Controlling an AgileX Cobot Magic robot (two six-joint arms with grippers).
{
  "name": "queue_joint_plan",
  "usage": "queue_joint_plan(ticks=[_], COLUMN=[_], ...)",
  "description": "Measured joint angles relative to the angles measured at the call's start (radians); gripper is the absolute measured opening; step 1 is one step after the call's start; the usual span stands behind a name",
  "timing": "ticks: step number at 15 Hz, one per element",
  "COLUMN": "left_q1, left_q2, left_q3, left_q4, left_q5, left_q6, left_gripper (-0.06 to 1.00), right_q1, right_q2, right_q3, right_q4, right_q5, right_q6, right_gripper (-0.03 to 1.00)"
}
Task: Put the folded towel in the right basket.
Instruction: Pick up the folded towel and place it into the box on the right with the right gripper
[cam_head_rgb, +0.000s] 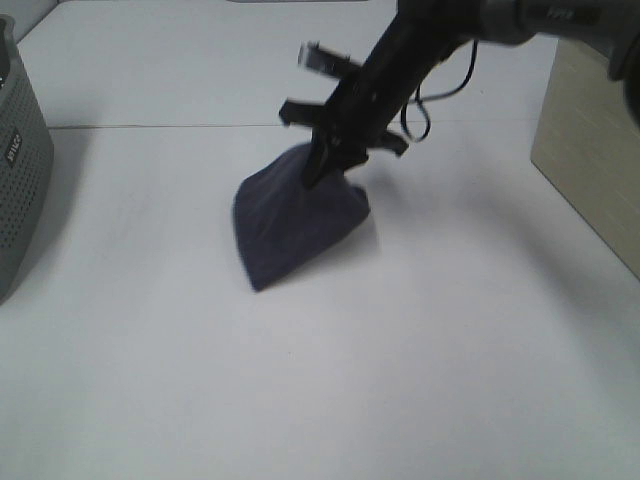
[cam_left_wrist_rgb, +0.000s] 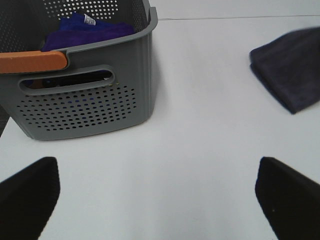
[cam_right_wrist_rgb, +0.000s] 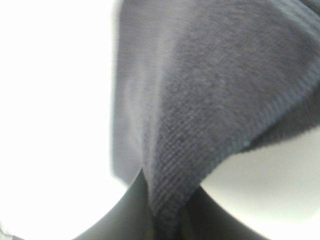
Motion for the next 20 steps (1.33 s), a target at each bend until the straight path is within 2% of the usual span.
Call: queue_joint_plan(ticks=[1, 2, 4, 5, 10, 12, 16, 17, 18, 20], left_q1=[0.000, 0.000, 0.000, 0.000, 0.000, 0.000, 0.000, 0.000, 0.000, 0.000], left_q2=[0.000, 0.000, 0.000, 0.000, 0.000, 0.000, 0.000, 0.000, 0.000, 0.000], left_q3=[0.000, 0.000, 0.000, 0.000, 0.000, 0.000, 0.000, 0.000, 0.000, 0.000], left_q4=[0.000, 0.000, 0.000, 0.000, 0.000, 0.000, 0.000, 0.000, 0.000, 0.000], left_q5=[0.000, 0.000, 0.000, 0.000, 0.000, 0.000, 0.000, 0.000, 0.000, 0.000], left_q6=[0.000, 0.000, 0.000, 0.000, 0.000, 0.000, 0.000, 0.000, 0.000, 0.000], left_gripper=[0.99, 0.99, 0.99, 0.99, 0.99, 0.99, 0.99, 0.99, 0.99, 0.99], right_q1=[-0.033, -0.124, -0.212, -0.283, -0.637, -0.721, -0.726, -0.726, -0.726, -0.726], right_q2=[-0.051, -0.130, -0.187, -0.232, -0.349, -0.334, -0.262, -0.242, -0.228, -0.220], right_q3=[-0.069, -0.213, -0.271, -0.295, -0.303, -0.303, -0.303, -0.303, -0.303, -0.303], right_q4=[0.000, 0.000, -0.001, -0.017, -0.280, -0.334, -0.371, -0.375, -0.393, -0.420], right_q5=[0.040, 0.057, 0.059, 0.060, 0.067, 0.070, 0.077, 0.077, 0.077, 0.077], right_q6=[0.003, 0.021, 0.037, 0.037, 0.086, 0.091, 0.106, 0.114, 0.125, 0.139], right_gripper=[0.06, 0.06, 0.06, 0.06, 0.06, 0.06, 0.07, 0.14, 0.28, 0.77])
